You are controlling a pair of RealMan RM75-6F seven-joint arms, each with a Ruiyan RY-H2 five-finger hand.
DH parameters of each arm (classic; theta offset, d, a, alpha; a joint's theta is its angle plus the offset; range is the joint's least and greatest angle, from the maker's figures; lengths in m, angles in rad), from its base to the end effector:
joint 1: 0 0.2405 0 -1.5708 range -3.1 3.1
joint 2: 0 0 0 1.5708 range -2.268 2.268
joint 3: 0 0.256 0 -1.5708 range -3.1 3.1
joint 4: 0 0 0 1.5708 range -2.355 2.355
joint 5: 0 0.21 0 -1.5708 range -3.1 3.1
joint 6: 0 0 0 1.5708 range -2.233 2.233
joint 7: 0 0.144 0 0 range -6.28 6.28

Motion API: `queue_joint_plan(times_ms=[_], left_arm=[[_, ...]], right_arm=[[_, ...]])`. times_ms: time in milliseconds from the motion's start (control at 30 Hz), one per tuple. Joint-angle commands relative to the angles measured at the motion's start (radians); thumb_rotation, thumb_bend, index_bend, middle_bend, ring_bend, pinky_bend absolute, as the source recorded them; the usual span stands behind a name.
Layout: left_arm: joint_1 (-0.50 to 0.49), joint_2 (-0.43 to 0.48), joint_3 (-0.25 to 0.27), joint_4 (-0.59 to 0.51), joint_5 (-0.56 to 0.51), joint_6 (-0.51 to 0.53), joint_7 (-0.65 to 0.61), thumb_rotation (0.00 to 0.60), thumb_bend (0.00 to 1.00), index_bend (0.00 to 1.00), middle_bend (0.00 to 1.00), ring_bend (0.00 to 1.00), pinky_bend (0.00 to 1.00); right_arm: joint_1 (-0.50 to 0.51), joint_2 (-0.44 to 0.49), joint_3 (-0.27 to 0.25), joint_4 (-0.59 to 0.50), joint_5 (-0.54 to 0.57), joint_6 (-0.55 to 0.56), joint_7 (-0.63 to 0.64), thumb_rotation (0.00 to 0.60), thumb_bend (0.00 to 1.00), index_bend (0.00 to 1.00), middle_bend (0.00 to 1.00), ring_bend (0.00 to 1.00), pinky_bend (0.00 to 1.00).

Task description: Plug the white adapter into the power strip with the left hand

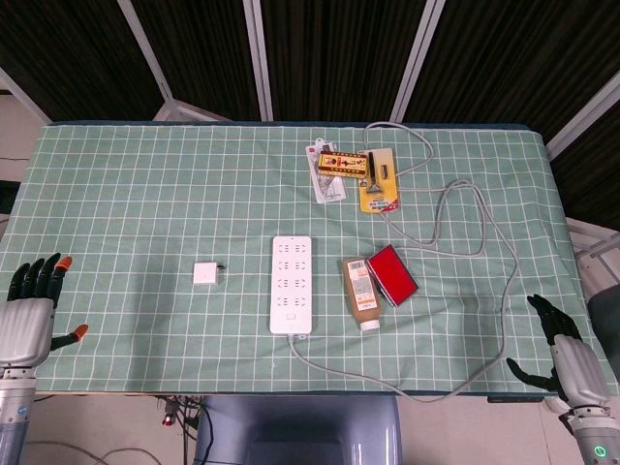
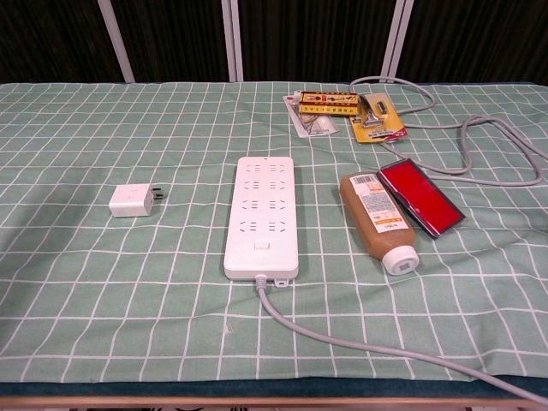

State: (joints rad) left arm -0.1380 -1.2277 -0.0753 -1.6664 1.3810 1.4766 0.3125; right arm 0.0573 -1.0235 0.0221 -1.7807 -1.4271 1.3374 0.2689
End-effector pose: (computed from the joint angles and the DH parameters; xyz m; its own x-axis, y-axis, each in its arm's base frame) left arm -0.2936 0.1996 0.1271 0.5163 0.0015 0.8564 0.8553 0.0497 -0.5157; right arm -0.3077 -0.1619 0.1534 0.0436 -0.1614 0.9859 -0.9890 0.1325 0.0654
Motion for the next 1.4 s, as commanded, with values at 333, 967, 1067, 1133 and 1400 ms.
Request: queue_joint_plan(times_ms=[333,967,1067,1133,1400], left_arm=[[-0.003,-0.001,0.001,-0.002,-0.005,-0.013,0.008,0.6,0.0,0.0,0.0,0.0,0.05],[-0.063,-0.001,-0.008,-0.107,-0.048,-0.097,0.184,0.6,0.38,0.02,0.66,0.67,0.76],[-0.108,-0.021,-0.027,-0.141,-0.117,-0.165,0.255,0.6,0.46,0.06,0.81,0.79,0.85],[-0.138,-0.035,-0.04,-0.164,-0.177,-0.208,0.305,0.6,0.48,0.07,0.85,0.83,0.88],[-0.293,-0.133,-0.091,-0.235,-0.518,-0.315,0.548,0.6,0.52,0.1,0.89,0.87,0.91]], right_arm=[[0.0,0.0,0.001,-0.006,0.006,-0.003,-0.001,0.6,0.34,0.0,0.0,0.0,0.0],[-0.013,-0.031,0.016,0.052,-0.061,0.086,0.022,0.6,0.34,0.0,0.0,0.0,0.0],[-0.012,-0.03,0.016,0.052,-0.06,0.085,0.024,0.6,0.34,0.0,0.0,0.0,0.0],[-0.012,-0.029,0.017,0.051,-0.058,0.084,0.026,0.6,0.34,0.0,0.0,0.0,0.0],[-0.009,-0.026,0.018,0.05,-0.049,0.075,0.039,0.6,0.34,0.0,0.0,0.0,0.0]])
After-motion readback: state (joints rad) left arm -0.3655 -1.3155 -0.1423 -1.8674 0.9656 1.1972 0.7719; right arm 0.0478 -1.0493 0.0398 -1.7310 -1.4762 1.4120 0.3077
